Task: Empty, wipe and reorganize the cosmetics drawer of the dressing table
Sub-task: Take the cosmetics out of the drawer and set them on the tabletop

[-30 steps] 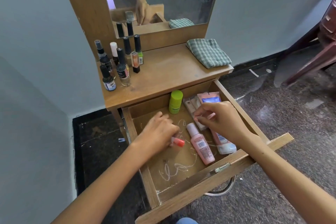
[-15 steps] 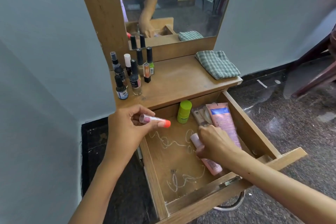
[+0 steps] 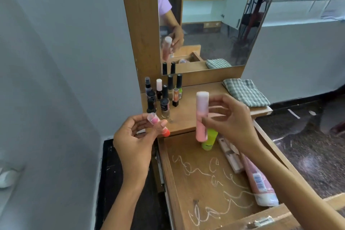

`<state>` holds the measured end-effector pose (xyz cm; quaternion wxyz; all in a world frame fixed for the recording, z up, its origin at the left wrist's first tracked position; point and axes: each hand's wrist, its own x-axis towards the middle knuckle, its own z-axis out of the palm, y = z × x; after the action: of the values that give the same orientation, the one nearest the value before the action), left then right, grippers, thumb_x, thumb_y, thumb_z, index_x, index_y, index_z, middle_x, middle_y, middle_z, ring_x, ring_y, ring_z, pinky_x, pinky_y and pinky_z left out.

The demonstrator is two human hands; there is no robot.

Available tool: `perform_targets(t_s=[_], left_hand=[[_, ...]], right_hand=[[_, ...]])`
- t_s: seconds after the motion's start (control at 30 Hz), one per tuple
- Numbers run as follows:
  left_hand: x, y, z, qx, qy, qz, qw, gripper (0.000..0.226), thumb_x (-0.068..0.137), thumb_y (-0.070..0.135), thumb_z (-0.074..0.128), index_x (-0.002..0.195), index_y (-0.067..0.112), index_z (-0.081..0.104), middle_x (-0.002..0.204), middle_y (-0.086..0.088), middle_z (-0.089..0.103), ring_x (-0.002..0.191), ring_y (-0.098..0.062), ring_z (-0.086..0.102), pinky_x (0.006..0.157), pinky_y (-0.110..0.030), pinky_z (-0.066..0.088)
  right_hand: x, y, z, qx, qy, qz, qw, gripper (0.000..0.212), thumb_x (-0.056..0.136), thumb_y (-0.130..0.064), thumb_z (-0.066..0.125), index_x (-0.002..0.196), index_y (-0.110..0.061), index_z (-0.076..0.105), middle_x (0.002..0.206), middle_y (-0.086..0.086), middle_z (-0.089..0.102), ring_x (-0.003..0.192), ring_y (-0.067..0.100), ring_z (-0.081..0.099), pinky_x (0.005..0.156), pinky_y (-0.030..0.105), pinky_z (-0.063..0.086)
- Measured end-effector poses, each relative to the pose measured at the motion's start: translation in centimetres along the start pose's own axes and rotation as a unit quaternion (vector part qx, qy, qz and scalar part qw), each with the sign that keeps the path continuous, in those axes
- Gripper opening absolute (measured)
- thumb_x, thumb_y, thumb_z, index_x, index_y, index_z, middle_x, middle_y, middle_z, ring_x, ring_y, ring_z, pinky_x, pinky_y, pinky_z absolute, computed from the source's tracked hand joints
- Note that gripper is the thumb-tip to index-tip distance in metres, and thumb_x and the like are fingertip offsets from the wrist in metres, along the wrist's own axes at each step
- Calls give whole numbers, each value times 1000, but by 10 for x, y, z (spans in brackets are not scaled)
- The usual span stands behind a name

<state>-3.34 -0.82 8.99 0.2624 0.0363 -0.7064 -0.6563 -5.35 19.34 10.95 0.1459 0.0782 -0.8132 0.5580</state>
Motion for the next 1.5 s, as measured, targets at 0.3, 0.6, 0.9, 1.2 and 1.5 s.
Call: perform_targets(t_s=[0.3, 0.6, 0.9, 1.2, 1.5], left_hand=[[16, -13, 0, 54, 25, 88, 994, 20, 72, 18, 79, 90, 20, 70, 86, 12, 69, 83, -7, 66, 72, -17, 53], [15, -37, 2, 109, -8, 104, 988, 24, 72, 23, 77, 94, 23, 67, 85, 15, 67, 82, 0, 64, 70, -13, 52], [14, -43, -3, 116, -16, 67, 991, 23, 68, 32, 77, 89, 27, 70, 84, 25, 64, 84, 4, 62, 77, -8, 44], [15, -57, -6, 165, -11, 67, 984, 33, 64, 48, 72, 90, 28, 72, 83, 25, 64, 87, -4, 60, 84, -49, 46], [12, -59, -5, 157, -5, 79, 984, 32, 66, 53, 68, 92, 34, 68, 85, 29, 60, 88, -8, 60, 83, -51, 47]], right_hand=[[33, 17, 42, 38, 66, -57, 995, 44, 71, -10, 81, 110, -12, 60, 100, -5, 69, 92, 6, 68, 71, 29, 59], [32, 23, 49, -16, 42, -123, 991, 49, 71, -14, 80, 116, -11, 60, 104, -2, 68, 98, 10, 64, 73, 33, 59], [27, 19, 53, -38, 9, -141, 989, 45, 68, -33, 80, 105, -14, 65, 100, -5, 69, 94, 6, 64, 66, 24, 58], [21, 28, 53, -26, -57, -65, 996, 46, 66, -20, 83, 108, -15, 64, 100, -7, 70, 92, 0, 66, 68, 19, 56], [12, 35, 68, -21, -57, -38, 997, 43, 68, -21, 83, 106, -16, 64, 105, -3, 70, 93, 5, 67, 73, 22, 58]])
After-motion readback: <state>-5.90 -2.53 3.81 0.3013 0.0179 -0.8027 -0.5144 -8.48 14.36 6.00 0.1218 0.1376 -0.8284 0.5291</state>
